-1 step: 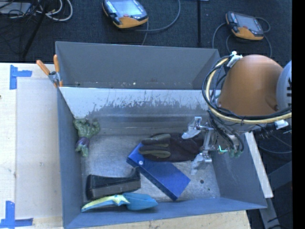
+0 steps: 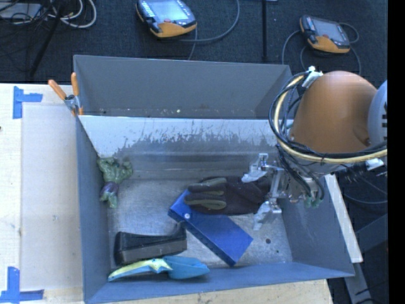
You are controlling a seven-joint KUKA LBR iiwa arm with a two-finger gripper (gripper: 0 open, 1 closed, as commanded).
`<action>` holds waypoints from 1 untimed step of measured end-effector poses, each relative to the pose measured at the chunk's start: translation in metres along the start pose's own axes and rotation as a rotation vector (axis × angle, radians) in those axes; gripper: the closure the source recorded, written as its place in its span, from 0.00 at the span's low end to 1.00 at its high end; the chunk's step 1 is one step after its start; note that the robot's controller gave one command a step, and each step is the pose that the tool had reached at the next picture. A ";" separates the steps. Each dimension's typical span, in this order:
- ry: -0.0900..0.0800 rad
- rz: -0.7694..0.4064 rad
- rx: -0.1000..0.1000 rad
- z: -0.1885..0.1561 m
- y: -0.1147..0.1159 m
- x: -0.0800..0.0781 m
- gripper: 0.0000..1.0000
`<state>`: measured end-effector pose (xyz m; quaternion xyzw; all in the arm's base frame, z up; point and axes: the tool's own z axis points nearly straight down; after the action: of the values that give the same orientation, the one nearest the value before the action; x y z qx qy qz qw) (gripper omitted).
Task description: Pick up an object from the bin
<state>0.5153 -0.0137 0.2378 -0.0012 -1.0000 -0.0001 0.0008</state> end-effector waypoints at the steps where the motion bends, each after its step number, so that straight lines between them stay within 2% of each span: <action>1: -0.008 -0.022 0.000 0.057 -0.004 -0.026 0.00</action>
Offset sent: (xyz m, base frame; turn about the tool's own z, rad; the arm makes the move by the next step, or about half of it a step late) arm 0.0796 -0.0094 -0.0778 -0.0793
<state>0.5408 -0.0182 0.1811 0.0098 -0.9999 0.0000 -0.0030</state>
